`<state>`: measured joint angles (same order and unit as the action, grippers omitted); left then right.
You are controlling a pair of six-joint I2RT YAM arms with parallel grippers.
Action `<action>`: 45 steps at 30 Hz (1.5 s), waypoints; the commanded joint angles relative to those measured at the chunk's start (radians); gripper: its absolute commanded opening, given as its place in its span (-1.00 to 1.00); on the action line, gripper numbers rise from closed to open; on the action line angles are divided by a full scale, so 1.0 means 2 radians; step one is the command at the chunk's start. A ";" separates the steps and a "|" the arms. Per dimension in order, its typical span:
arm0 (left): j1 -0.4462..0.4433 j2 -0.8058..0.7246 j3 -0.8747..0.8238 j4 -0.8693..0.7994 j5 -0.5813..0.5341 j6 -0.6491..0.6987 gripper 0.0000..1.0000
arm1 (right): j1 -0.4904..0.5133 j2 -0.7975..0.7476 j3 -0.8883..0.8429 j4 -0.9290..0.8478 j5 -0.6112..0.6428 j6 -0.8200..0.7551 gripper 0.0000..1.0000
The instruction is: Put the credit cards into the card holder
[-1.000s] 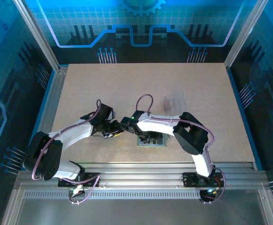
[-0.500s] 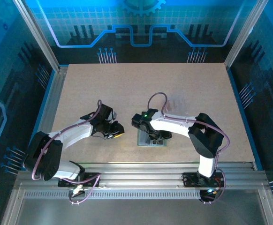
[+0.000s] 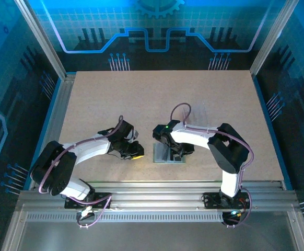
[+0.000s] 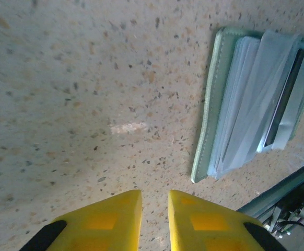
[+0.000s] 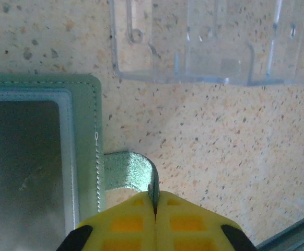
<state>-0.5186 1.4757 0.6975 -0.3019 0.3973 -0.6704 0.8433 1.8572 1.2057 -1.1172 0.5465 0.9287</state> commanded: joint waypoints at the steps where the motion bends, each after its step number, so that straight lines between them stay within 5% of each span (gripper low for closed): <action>1: -0.008 0.013 -0.011 0.025 0.018 0.007 -0.56 | 0.005 -0.004 0.006 -0.004 0.020 -0.003 -1.00; 10: -0.032 0.072 -0.015 0.089 0.023 -0.011 -0.58 | 0.057 -0.048 0.070 0.029 -0.030 -0.066 -1.00; 25: -0.037 0.074 -0.032 0.137 0.026 -0.047 -0.60 | 0.058 -0.041 0.040 0.299 -0.289 -0.057 -1.00; 32: -0.022 -0.007 -0.060 0.083 -0.011 -0.062 -0.54 | 0.046 -0.015 0.021 0.353 -0.319 -0.042 -0.97; 45: 0.019 -0.260 -0.119 -0.094 -0.072 -0.076 -0.46 | 0.045 0.039 0.068 0.358 -0.385 -0.067 -0.24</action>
<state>-0.5030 1.0508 0.4686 -0.3717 0.2905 -0.8112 0.9348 1.9270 1.3052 -0.4046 -0.1677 0.8204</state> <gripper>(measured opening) 0.266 0.358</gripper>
